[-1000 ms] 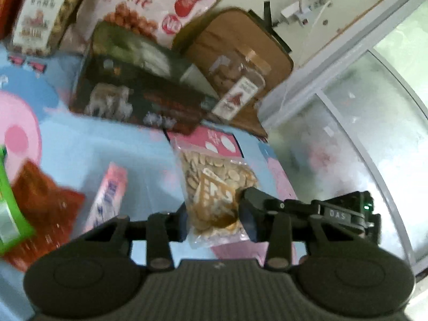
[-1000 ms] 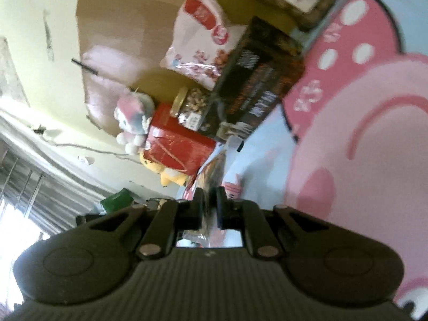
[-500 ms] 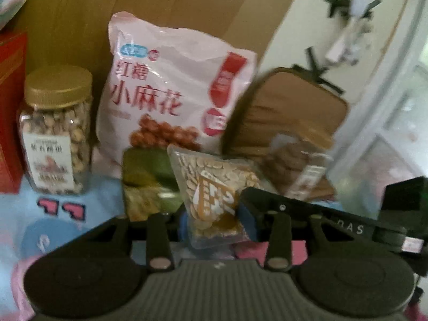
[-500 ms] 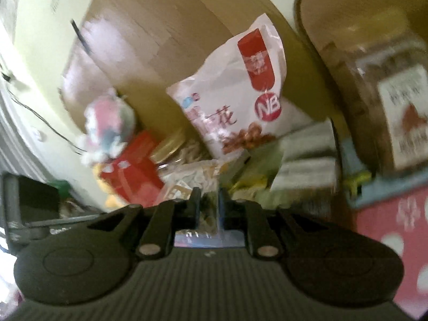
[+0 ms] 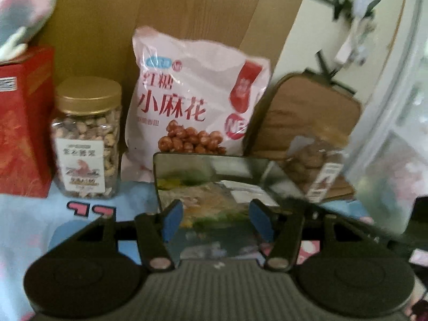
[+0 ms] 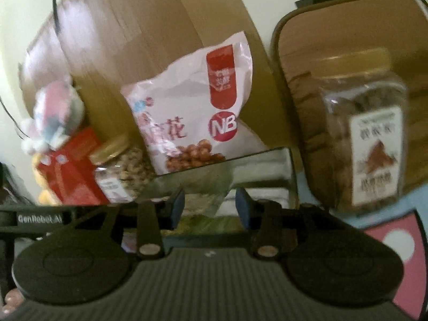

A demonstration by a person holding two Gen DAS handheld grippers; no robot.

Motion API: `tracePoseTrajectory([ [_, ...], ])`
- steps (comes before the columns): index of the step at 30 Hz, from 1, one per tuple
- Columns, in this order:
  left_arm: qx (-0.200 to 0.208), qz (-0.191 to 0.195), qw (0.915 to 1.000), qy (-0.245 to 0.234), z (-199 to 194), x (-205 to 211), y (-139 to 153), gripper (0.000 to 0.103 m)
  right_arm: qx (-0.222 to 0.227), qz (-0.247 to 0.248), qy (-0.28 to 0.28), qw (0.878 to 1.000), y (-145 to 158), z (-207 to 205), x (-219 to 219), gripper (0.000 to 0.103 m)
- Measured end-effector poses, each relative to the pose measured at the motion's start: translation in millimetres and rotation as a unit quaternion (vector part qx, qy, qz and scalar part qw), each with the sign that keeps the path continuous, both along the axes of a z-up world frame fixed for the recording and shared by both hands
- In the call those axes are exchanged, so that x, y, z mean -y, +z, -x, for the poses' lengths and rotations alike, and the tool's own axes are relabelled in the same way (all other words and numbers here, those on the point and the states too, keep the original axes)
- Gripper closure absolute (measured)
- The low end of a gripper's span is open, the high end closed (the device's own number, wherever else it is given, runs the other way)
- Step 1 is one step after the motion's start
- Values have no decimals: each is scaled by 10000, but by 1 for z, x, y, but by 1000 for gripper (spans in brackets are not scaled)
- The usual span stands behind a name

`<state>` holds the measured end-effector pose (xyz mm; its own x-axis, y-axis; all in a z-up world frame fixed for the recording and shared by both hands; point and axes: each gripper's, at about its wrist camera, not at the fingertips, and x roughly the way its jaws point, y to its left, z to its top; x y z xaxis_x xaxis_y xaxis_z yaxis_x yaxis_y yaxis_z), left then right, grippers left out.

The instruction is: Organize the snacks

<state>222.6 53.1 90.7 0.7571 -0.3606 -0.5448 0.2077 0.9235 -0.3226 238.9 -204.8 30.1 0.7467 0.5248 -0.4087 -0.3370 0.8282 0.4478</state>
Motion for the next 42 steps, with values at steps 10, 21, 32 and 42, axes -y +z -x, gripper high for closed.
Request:
tracePoseTrajectory([
  [10, -160, 361, 9990, 209, 97, -60, -20, 46, -670, -489, 605, 9947, -25, 75, -14, 58],
  [21, -417, 954, 9944, 188, 143, -81, -61, 46, -960, 323, 1180, 9878, -43, 108, -97, 31],
  [32, -561, 1033, 9929, -188, 136, -57, -66, 46, -516, 1062, 734, 9903, -39, 131, -51, 51],
  [42, -921, 742, 9920, -438, 110, -6, -74, 38, -263, 1102, 847, 9899, -44, 147, -49, 51],
])
